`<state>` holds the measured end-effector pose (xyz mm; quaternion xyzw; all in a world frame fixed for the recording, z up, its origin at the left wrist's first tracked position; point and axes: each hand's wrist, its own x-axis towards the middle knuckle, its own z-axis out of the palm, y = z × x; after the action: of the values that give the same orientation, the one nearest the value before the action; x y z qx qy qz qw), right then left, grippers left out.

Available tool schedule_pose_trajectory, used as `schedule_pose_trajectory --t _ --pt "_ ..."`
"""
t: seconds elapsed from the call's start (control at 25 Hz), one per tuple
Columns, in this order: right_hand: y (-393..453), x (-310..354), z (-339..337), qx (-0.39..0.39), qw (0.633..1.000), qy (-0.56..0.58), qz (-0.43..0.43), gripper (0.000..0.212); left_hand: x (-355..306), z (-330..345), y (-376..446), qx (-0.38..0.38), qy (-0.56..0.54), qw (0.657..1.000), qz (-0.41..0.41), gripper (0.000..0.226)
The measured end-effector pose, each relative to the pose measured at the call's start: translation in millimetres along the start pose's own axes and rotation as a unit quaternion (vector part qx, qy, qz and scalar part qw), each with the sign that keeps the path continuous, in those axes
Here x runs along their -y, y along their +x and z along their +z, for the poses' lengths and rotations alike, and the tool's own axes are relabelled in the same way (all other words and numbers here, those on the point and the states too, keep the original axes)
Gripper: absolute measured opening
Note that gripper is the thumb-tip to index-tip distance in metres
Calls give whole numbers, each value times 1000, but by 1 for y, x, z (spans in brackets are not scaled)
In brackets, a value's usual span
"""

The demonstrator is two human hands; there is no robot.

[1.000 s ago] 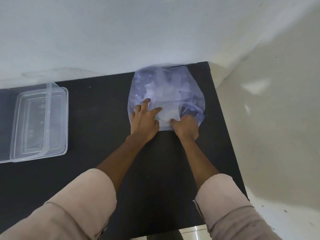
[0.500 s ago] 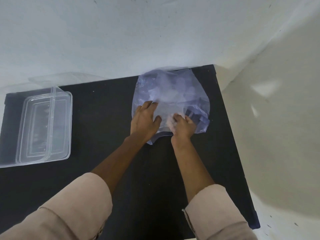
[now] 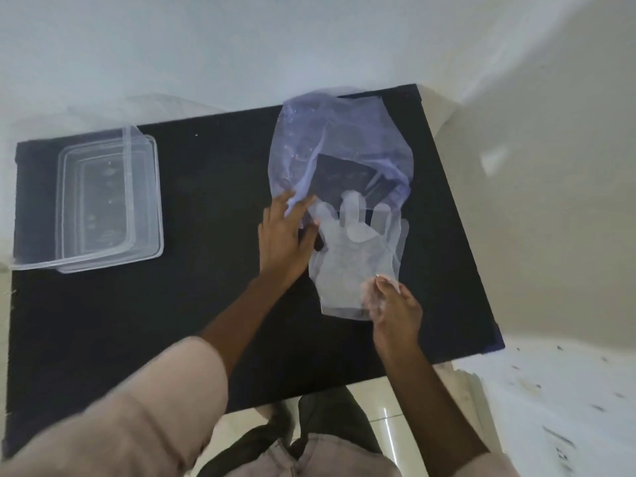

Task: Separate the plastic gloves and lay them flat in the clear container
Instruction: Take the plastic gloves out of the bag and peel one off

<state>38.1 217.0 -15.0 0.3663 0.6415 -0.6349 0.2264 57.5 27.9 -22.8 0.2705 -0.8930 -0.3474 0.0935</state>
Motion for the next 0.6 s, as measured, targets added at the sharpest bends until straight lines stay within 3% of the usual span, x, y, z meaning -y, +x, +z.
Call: schedule_pose_trajectory --t 0.08,0.16,0.24,0.28,0.32,0.48,0.6 --pt "-20 -35 -10 -9 1000 10 8 3 13 -5 -74 -19 -113 991 -72 34" --pt "-37 -68 -16 -15 1000 2 11 3 24 -12 -136 15 -220 948 -230 27" --pt "-51 -97 -18 -15 1000 -6 9 3 34 -18 -175 65 -337 849 -402 28" --pt "-56 -109 -18 -13 1000 -9 2 5 39 -22 -186 85 -377 799 -461 34" --pt "-60 -119 -16 -9 1000 -11 -6 9 45 -26 -194 102 -397 770 -490 40" --pt "-79 -149 -1 18 999 -28 -28 11 73 -41 -220 106 -428 742 -505 34" --pt "-87 -157 0 22 992 -107 -61 19 89 -50 -227 97 -421 746 -507 28"
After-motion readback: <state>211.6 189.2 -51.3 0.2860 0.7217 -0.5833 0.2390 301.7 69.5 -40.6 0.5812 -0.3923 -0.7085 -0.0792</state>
